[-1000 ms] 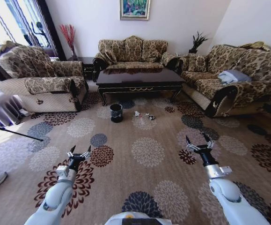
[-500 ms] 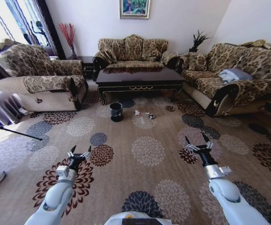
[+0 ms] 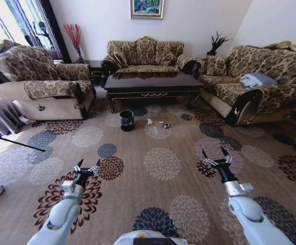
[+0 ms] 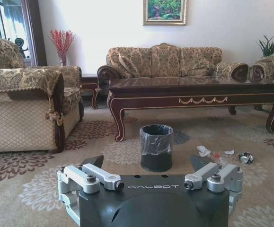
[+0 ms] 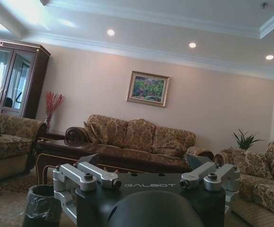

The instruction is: Move to the front of the table and pick up the trash from the floor, then place it into the trash bin.

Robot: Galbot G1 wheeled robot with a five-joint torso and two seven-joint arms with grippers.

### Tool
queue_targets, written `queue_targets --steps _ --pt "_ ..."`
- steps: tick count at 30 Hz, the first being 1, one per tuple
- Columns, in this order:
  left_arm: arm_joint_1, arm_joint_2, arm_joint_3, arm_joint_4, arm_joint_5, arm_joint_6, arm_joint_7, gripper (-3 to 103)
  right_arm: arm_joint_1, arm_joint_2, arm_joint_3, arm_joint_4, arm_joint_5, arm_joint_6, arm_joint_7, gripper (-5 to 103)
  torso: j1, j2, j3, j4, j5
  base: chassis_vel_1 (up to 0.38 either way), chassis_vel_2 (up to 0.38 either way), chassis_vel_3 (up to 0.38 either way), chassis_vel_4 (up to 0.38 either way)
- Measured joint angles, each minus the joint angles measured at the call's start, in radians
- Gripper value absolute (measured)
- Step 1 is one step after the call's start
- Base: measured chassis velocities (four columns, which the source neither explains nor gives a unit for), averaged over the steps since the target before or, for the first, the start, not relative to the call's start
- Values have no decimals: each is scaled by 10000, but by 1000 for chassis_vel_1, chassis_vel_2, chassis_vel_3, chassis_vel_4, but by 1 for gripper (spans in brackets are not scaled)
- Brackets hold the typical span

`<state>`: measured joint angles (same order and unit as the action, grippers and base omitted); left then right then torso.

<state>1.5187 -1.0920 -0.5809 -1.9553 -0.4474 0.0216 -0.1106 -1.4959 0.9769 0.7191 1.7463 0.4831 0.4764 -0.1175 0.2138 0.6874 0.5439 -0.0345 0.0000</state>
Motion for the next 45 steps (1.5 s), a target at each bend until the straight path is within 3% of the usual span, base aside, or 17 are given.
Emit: queue_targets --steps 15,19,27,33,45 --pt "30 8 57 -119 71 121 -62 100 -43 80 -19 -275 -128 -1 -226 100 -243 -587 -342 0 0 0 0 0 0" --pt "37 41 47 -121 79 125 -63 100 -5 50 -121 -726 -1121 -528 328 100 -324 -797 -471 -1 0 0 0 0 0" --pt "32 70 28 -145 10 121 -64 100 50 -121 -450 -1002 -1839 -1341 1575 100 -456 -1122 -665 1 1 0 0 0 0" --pt "49 28 27 -145 4 114 -64 100 -203 -191 -318 -754 -1396 -1407 977 100 -551 -1385 -831 0 -1 0 0 0 0" --pt "97 -15 -30 -126 23 102 -70 100 -359 -194 -322 98 -215 -2043 691 100 -731 -1852 -1120 1 0 0 0 0 0"
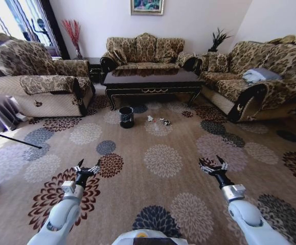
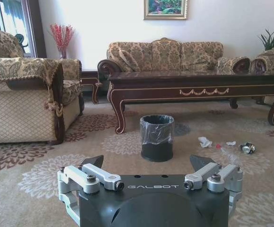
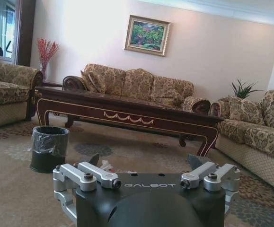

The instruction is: Move to the front of the table and pick up the trash from the floor, then place it into the trash bin.

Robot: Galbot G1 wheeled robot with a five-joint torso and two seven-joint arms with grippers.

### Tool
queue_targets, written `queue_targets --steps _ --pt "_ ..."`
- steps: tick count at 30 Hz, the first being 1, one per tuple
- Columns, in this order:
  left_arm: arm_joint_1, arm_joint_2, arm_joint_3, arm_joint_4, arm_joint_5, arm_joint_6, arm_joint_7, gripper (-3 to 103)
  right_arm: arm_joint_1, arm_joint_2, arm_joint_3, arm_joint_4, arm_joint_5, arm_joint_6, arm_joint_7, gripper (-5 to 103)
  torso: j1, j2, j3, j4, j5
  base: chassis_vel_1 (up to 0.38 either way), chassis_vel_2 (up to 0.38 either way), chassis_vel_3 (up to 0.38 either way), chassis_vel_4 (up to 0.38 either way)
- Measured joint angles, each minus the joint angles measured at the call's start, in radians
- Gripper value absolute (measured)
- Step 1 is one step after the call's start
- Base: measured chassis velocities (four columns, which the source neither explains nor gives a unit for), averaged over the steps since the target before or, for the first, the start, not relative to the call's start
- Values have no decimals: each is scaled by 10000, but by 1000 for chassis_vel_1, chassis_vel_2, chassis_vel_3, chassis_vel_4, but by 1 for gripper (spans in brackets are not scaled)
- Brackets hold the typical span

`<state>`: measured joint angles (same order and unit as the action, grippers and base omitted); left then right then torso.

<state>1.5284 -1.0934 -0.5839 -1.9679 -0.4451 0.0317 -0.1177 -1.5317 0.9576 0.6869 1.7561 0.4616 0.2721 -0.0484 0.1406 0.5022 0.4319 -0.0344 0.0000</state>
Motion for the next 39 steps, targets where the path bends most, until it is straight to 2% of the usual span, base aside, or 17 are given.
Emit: queue_targets --steps 24,27,33,39 --pt "-76 84 48 62 -4 93 -28 100 64 -26 -69 -116 14 18 10 100 -358 -960 -602 -1 0 0 0 0 0" --pt "-73 86 48 58 -3 95 -31 100 80 -11 -72 -138 -31 137 -11 100 -390 -1058 -665 -1 0 0 0 0 0" --pt "-52 73 67 21 12 104 -41 100 196 37 -134 -208 83 872 -404 100 -484 -1312 -827 -1 0 0 0 0 0" --pt "-58 76 65 2 13 115 -45 100 257 11 -134 -158 153 994 -473 100 -566 -1563 -995 -1 0 0 0 0 0"
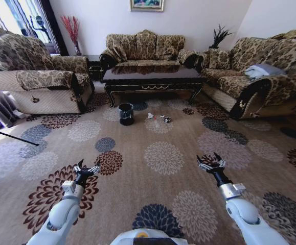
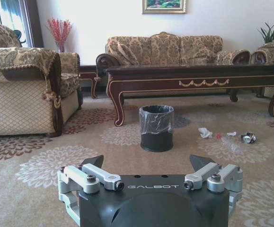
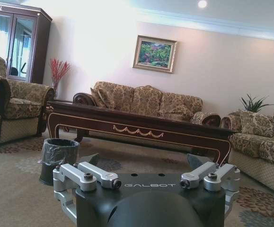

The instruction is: Move to the front of the table and pick up the trash from the floor, then place it into the trash bin.

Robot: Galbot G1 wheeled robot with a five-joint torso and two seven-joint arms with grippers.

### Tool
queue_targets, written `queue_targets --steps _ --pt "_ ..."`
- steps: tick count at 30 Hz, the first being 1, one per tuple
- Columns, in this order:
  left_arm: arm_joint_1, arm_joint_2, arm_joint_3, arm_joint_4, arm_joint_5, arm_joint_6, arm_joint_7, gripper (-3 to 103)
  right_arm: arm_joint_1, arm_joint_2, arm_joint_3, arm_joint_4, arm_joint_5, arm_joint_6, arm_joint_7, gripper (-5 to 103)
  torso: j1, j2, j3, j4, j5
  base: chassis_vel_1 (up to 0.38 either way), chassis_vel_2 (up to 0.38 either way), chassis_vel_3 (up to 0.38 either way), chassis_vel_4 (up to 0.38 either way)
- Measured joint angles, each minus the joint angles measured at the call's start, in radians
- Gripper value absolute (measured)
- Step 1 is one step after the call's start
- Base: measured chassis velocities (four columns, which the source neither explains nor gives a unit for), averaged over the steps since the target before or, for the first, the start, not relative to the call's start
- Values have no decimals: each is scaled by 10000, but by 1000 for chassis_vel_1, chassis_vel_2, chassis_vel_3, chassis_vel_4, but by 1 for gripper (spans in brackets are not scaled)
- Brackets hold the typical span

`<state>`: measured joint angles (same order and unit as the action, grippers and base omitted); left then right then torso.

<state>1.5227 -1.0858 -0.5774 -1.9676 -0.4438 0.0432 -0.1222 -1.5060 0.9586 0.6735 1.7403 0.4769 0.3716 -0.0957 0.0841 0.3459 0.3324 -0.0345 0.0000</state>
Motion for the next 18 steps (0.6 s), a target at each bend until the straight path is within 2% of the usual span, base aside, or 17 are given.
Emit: queue_targets --steps 18 --pt "40 4 0 -25 -13 42 -66 100 -57 112 28 -11 7 121 -68 100 -221 -700 -481 0 0 0 0 0 0"
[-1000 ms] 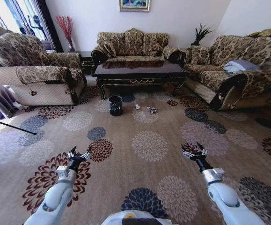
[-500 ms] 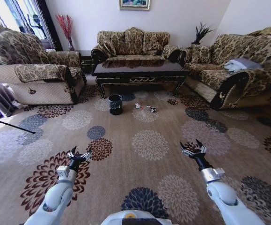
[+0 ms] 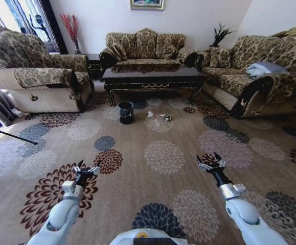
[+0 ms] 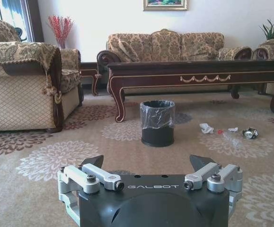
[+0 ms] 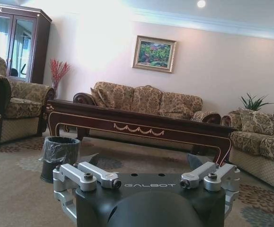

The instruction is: Move to the front of the table and pick up the trash from the floor, then place it into the trash bin.

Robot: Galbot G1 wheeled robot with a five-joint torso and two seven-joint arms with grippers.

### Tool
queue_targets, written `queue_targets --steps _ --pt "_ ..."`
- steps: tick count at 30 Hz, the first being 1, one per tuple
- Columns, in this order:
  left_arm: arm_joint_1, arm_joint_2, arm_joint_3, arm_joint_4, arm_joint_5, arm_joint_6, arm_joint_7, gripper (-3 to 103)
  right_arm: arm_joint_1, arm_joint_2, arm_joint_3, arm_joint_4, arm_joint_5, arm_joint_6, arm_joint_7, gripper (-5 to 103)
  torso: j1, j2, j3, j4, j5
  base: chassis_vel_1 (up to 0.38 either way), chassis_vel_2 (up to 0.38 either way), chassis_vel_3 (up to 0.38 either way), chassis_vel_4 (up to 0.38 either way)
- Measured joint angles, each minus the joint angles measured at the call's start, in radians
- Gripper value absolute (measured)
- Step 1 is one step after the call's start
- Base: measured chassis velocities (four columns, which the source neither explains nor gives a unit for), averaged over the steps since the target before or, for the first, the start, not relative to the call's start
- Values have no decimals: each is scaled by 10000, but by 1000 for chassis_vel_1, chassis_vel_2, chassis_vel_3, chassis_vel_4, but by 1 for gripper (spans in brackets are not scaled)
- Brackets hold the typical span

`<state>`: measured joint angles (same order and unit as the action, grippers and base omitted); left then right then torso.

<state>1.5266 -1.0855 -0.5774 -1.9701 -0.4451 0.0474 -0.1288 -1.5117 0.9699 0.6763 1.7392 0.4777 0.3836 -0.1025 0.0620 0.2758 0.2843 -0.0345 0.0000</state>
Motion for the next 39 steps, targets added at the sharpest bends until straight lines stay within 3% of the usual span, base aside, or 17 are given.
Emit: queue_targets --steps 39 --pt "45 -50 8 25 107 -25 -35 100 73 106 5 99 236 349 346 100 -384 -1583 -1198 0 0 0 0 0 0"
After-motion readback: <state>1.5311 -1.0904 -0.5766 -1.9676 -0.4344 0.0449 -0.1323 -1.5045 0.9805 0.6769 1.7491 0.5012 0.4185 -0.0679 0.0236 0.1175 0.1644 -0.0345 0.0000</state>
